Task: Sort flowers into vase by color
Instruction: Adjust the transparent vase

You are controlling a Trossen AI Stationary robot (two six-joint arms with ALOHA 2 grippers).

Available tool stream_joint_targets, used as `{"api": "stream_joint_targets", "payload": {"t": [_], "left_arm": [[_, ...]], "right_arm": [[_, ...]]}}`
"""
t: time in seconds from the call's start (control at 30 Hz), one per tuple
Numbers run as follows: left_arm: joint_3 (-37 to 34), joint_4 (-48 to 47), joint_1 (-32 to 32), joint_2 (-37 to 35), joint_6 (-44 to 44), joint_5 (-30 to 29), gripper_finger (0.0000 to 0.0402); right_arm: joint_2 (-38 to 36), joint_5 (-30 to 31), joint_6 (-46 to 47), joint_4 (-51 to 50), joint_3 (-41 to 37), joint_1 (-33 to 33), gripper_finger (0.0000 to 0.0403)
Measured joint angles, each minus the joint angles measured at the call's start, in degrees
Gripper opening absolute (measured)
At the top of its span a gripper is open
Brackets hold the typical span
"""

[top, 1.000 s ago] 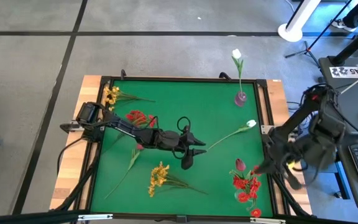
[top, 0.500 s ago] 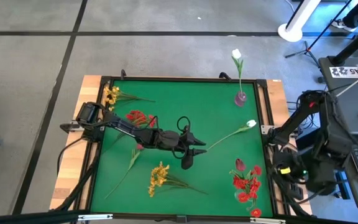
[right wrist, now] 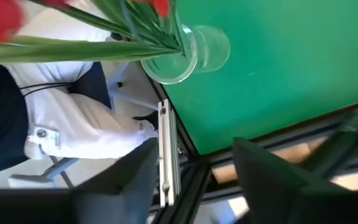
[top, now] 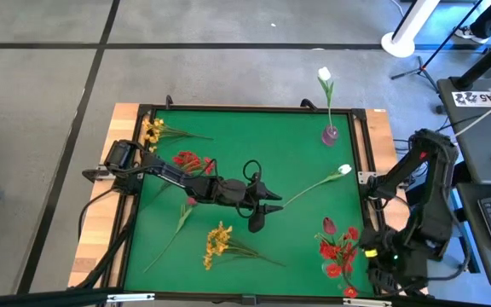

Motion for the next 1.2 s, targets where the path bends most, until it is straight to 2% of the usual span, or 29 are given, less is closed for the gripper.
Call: {"api": "stream_joint_targets", "payload": {"t": [0.13, 0.3, 0.77, 1.2], "left_arm": [[0.0, -0.46, 0.0, 0.0, 0.02, 0.02, 0.0142], [0.0, -0.51, 0.0, 0.0, 0.02, 0.18, 0.0142], [0.0, -0.58, 0.0, 0.0, -0.02, 1.03, 0.0142], [0.0, -0.78, 0.0, 0.0, -0.04, 1.03, 0.0142]], "right_arm": [[2.65, -0.11, 0.0, 5.62, -3.02, -0.02, 0.0267], [5.87, -0.03, -0.07, 8.93, -3.97, -0.02, 0.0294], [10.4, 8.42, -0.22, 7.86, -3.97, -0.04, 0.0296], [10.85, 13.6, 1.29, 3.88, -3.97, -0.06, 0.0296]]}}
